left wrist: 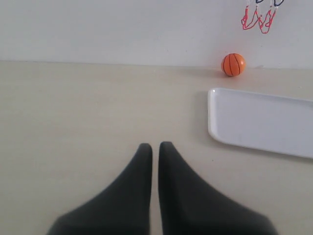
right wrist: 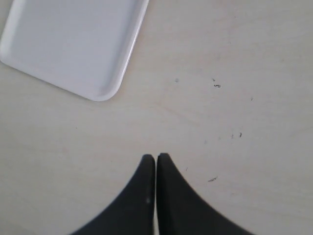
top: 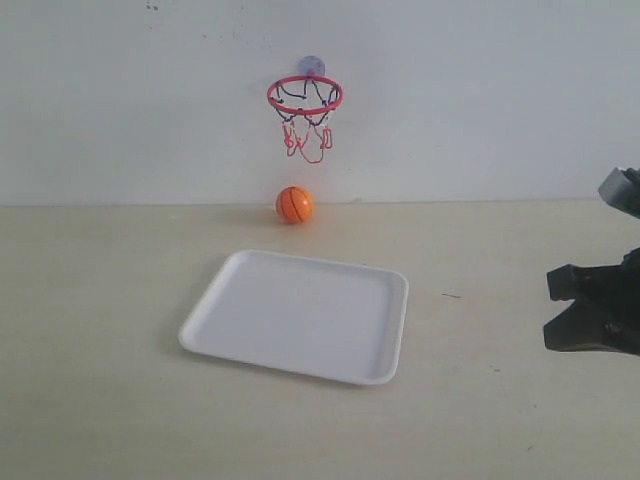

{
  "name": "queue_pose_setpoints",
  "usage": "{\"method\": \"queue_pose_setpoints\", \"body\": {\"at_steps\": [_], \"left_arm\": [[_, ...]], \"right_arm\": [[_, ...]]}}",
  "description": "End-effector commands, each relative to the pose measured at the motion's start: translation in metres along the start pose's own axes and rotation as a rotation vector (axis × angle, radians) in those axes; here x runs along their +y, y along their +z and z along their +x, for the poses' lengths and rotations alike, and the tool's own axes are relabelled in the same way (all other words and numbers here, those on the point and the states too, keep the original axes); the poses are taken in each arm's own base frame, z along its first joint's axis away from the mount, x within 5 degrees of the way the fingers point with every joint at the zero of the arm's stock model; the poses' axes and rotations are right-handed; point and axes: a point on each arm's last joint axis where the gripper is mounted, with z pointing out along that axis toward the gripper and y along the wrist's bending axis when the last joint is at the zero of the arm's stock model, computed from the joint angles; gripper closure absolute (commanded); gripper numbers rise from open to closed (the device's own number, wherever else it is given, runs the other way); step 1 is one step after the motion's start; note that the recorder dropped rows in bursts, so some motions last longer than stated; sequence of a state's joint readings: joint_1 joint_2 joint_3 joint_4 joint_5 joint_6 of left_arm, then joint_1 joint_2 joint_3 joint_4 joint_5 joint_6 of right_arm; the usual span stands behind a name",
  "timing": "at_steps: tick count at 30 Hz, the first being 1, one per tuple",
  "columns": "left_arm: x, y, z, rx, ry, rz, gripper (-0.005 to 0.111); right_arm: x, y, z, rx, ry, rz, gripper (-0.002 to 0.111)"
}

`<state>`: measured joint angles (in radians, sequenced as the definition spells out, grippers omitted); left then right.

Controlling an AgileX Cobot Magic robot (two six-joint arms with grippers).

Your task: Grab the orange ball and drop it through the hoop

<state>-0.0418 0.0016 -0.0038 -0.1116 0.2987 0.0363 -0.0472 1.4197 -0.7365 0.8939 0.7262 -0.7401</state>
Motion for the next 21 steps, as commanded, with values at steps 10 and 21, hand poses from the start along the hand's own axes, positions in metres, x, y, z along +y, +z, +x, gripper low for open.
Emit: {"method": "queue_pose_setpoints", "body": {"at_steps": [10,21], "left_arm": [[0.0,0.0,0.0,-0.006,-0.006,-0.002,0.103],[0.0,0.0,0.0,-0.006,-0.006,-0.002,0.103]], "right_arm": [[0.053,-0.108,0.002,-0.53,-0.211,0.101,0.109],[0.037,-0.113,0.145,-0.954,-0.272,0.211,0.109]]}}
